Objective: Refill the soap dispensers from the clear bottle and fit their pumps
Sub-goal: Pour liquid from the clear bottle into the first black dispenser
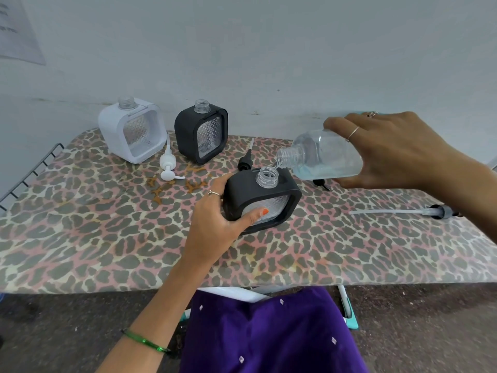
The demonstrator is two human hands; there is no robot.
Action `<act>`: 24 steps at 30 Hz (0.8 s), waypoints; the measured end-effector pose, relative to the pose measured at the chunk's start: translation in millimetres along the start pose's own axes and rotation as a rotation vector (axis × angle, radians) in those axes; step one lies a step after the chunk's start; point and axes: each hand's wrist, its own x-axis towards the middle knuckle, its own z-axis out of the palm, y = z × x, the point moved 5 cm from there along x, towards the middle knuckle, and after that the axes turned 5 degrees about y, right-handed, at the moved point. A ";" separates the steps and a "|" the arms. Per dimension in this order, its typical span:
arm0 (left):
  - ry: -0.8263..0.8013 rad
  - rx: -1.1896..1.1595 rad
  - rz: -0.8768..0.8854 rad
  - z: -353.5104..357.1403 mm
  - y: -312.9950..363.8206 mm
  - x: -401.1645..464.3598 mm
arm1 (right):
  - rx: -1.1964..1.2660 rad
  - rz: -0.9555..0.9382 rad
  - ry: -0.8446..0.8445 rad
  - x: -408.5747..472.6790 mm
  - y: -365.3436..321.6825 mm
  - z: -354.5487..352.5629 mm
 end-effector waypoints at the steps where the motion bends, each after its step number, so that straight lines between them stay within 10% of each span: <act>1: 0.001 0.002 0.001 -0.2 0.0 0.0 | -0.001 -0.002 0.001 0.1 -0.4 -0.1; 24: 0.002 -0.002 0.009 -0.1 -0.4 0.5 | -0.020 0.012 -0.036 1.2 -0.5 -1.6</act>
